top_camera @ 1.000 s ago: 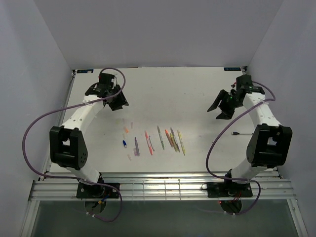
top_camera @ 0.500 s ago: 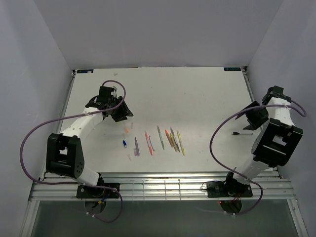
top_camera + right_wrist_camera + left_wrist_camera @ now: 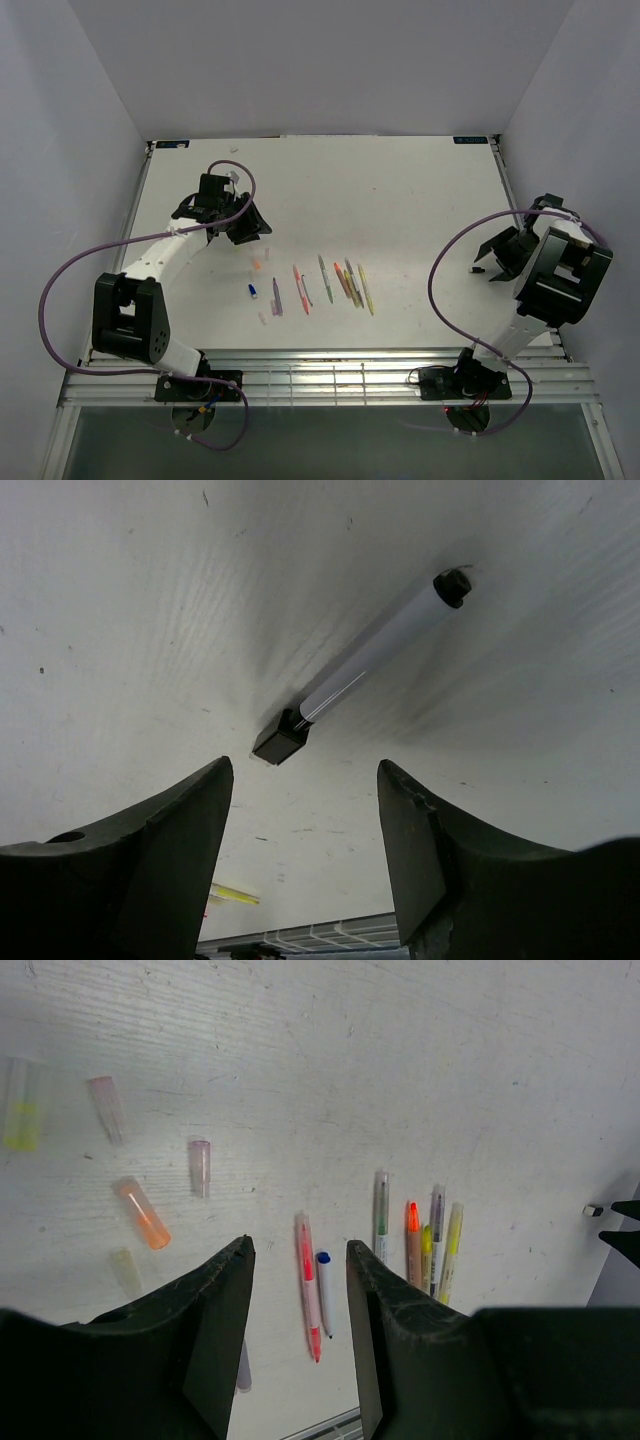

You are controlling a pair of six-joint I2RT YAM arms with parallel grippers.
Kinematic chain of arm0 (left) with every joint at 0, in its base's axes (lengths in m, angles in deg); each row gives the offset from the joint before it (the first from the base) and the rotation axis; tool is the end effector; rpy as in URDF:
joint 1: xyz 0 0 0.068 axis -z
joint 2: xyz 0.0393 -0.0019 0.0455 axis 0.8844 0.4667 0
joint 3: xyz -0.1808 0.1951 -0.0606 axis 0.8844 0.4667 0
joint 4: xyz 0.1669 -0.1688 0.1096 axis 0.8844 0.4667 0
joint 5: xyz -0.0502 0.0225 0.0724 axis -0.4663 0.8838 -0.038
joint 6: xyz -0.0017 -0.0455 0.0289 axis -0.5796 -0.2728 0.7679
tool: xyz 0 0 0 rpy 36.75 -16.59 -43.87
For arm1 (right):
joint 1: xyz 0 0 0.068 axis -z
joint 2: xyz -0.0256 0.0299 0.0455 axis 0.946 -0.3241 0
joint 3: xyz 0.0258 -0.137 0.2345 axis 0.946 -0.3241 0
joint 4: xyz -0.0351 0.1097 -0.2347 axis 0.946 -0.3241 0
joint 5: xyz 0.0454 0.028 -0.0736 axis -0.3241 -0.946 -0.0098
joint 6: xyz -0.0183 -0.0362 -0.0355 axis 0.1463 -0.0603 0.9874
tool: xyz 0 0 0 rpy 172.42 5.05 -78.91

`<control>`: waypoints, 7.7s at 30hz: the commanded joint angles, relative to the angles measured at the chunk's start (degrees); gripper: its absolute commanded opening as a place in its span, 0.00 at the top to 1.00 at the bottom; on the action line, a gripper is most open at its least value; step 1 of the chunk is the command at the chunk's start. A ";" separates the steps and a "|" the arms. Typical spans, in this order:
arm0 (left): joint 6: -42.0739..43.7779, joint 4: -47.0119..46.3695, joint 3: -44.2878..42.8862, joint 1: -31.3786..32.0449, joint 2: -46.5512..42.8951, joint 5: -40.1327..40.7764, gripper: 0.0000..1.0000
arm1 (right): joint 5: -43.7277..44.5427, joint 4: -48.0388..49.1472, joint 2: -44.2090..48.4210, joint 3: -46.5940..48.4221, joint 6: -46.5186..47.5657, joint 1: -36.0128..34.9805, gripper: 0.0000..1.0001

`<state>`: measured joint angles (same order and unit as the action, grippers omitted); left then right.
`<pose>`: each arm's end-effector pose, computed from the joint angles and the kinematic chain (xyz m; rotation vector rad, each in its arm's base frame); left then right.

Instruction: Open the pen caps

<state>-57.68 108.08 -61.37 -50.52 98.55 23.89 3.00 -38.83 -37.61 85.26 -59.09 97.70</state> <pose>0.3022 -0.0723 0.2401 -0.3948 2.5478 -0.6684 0.2882 -0.1403 0.1755 1.3720 2.6407 0.1628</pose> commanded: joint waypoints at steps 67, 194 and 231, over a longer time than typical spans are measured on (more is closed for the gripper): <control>-10.56 -7.84 -10.15 23.83 1.82 -15.31 0.36 | -20.89 8.99 7.45 15.04 -5.48 -49.72 0.92; 2.00 9.56 -5.22 5.74 3.31 1.92 1.00 | -12.99 2.67 11.06 -4.82 15.26 -45.42 0.92; 7.19 11.41 4.44 0.29 5.78 24.07 1.00 | -11.14 5.39 3.94 -9.57 17.63 -49.55 0.84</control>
<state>-50.70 121.41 -57.59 -49.76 103.60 46.29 -8.59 -34.04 -33.54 76.40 -41.84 48.56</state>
